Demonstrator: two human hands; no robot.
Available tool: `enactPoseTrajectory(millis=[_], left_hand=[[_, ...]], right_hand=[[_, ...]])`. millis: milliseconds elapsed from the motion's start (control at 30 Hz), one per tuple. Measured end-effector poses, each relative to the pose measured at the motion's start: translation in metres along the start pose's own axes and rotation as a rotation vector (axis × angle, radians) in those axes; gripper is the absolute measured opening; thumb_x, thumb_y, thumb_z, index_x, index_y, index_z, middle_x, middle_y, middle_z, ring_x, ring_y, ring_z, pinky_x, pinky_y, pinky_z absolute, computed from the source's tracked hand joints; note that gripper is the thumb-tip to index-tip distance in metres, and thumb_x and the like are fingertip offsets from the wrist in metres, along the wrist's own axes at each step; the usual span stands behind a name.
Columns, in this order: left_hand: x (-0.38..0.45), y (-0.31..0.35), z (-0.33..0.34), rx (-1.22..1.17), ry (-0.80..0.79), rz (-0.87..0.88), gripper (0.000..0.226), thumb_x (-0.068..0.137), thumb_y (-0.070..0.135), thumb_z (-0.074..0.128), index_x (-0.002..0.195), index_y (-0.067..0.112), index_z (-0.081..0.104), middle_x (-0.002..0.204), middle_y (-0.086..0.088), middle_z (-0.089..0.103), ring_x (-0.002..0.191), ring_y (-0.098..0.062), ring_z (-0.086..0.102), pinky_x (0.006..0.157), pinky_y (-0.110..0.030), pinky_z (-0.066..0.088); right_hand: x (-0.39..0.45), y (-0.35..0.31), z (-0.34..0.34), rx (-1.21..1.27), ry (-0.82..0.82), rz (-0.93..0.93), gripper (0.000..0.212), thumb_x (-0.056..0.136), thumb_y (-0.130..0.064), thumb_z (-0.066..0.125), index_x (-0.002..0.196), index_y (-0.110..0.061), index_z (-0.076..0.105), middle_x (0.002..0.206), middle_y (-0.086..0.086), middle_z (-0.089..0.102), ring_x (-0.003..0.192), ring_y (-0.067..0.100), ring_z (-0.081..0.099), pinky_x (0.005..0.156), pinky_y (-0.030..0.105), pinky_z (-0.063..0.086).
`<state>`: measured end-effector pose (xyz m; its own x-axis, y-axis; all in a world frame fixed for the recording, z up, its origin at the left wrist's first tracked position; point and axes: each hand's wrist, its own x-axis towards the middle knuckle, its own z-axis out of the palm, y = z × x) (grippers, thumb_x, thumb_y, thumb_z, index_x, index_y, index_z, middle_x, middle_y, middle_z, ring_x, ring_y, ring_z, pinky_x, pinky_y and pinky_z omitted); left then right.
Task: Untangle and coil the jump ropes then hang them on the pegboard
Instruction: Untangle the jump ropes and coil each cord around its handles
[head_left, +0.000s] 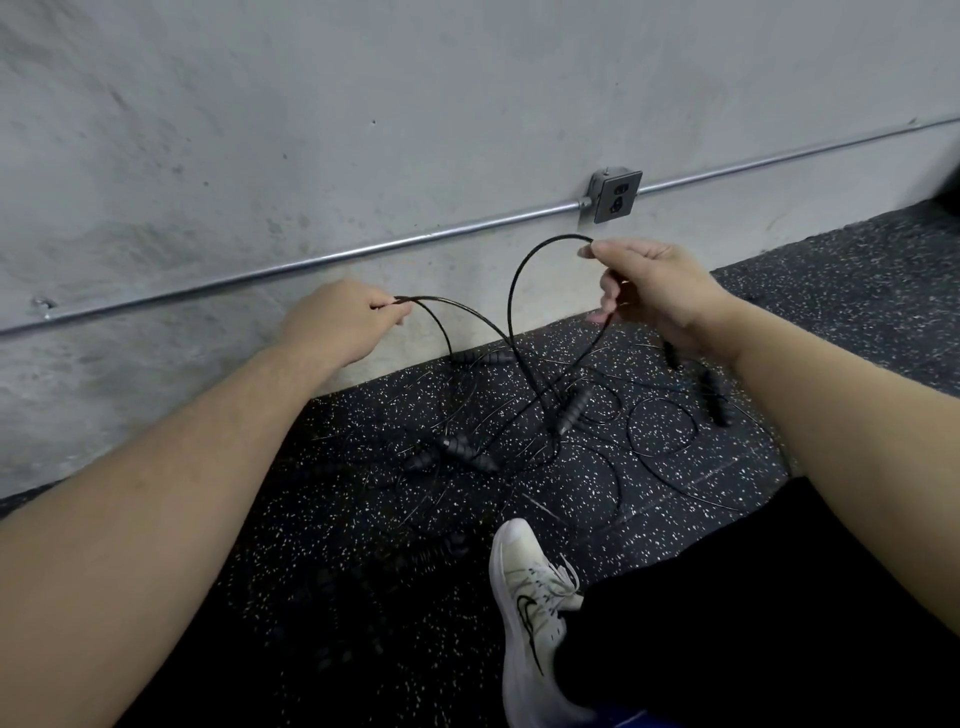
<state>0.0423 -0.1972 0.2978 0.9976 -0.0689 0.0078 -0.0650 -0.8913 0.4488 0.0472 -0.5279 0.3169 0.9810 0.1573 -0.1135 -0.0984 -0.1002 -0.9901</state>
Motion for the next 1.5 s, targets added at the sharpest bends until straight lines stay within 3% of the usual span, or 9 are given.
enactPoseTrajectory(millis=[133,333,500,633,767,900,1033,1200,1500], left_hand=[[-0.002,0.002,0.006,0.004,-0.027,-0.02,0.033,0.102,0.051,0.051,0.095,0.03,0.075,0.05,0.004,0.049,0.044,-0.015,0.041,0.049,-0.027,0.032],[-0.001,0.015,0.001,-0.236,0.047,0.007,0.031,0.102,0.051,0.051,0.095,0.031,0.075,0.06,-0.002,0.058,0.055,-0.019,0.057,0.065,-0.042,0.061],[-0.004,0.025,0.0,-0.288,0.089,0.06,0.031,0.099,0.055,0.054,0.085,0.036,0.073,0.062,-0.01,0.059,0.054,-0.02,0.058,0.066,-0.044,0.062],[-0.005,0.032,0.0,-0.334,0.113,0.087,0.032,0.098,0.057,0.054,0.082,0.036,0.073,0.062,-0.013,0.06,0.051,-0.019,0.057,0.061,-0.036,0.057],[-0.002,0.029,-0.002,-0.426,0.135,0.071,0.03,0.099,0.052,0.056,0.082,0.034,0.073,0.062,-0.003,0.058,0.05,-0.016,0.056,0.053,-0.032,0.054],[0.001,0.015,0.003,-0.463,0.117,-0.027,0.027,0.1,0.048,0.057,0.09,0.03,0.075,0.067,-0.002,0.059,0.051,-0.015,0.054,0.048,-0.028,0.048],[0.001,0.007,0.006,-0.259,-0.043,-0.063,0.029,0.1,0.041,0.06,0.123,0.027,0.067,0.092,-0.001,0.067,0.056,-0.015,0.056,0.05,-0.029,0.05],[-0.01,0.028,0.035,-0.294,-0.255,-0.053,0.068,0.092,0.047,0.071,0.152,0.029,0.044,0.136,-0.011,0.06,0.052,-0.009,0.056,0.047,-0.024,0.046],[-0.049,0.078,0.098,-0.636,-0.527,-0.036,0.027,0.091,0.04,0.075,0.114,0.027,0.073,0.078,0.008,0.072,0.04,-0.006,0.05,0.04,-0.022,0.042]], right_hand=[[-0.004,0.0,0.002,-0.313,-0.072,-0.017,0.019,0.102,-0.027,0.059,0.107,-0.014,0.073,0.056,-0.003,0.044,0.048,0.012,0.041,0.047,0.026,0.042],[0.0,0.021,0.003,-0.837,-0.208,0.414,0.026,0.106,-0.028,0.051,0.121,-0.012,0.063,0.064,0.006,0.068,0.054,0.024,0.064,0.055,0.034,0.054],[0.004,0.035,0.017,-1.239,-0.12,0.279,0.043,0.103,-0.028,0.052,0.145,-0.015,0.051,0.129,0.01,0.066,0.099,0.026,0.068,0.088,0.036,0.056],[0.002,0.031,0.041,-0.965,-0.227,0.063,0.057,0.098,-0.033,0.065,0.15,-0.029,0.042,0.136,0.002,0.056,0.105,0.02,0.062,0.092,0.03,0.047],[-0.003,0.03,0.055,-0.87,-0.4,0.024,0.026,0.102,-0.042,0.055,0.12,-0.028,0.066,0.116,-0.005,0.069,0.105,0.018,0.063,0.103,0.035,0.046],[-0.007,0.03,0.054,-0.704,-0.477,0.071,0.02,0.105,-0.032,0.051,0.1,-0.013,0.055,0.092,0.007,0.076,0.082,0.024,0.067,0.082,0.044,0.053],[-0.009,0.023,0.056,-0.576,-0.321,0.03,0.017,0.107,-0.026,0.048,0.098,-0.012,0.048,0.061,0.007,0.064,0.054,0.024,0.058,0.051,0.029,0.046],[-0.01,-0.001,0.062,-0.225,-0.119,0.009,0.011,0.107,-0.023,0.051,0.101,-0.015,0.054,0.067,0.013,0.065,0.05,0.026,0.062,0.045,0.03,0.054],[-0.013,-0.004,0.08,0.074,-0.056,0.09,0.012,0.107,-0.025,0.05,0.102,-0.014,0.054,0.075,0.008,0.072,0.057,0.022,0.07,0.046,0.029,0.056]])
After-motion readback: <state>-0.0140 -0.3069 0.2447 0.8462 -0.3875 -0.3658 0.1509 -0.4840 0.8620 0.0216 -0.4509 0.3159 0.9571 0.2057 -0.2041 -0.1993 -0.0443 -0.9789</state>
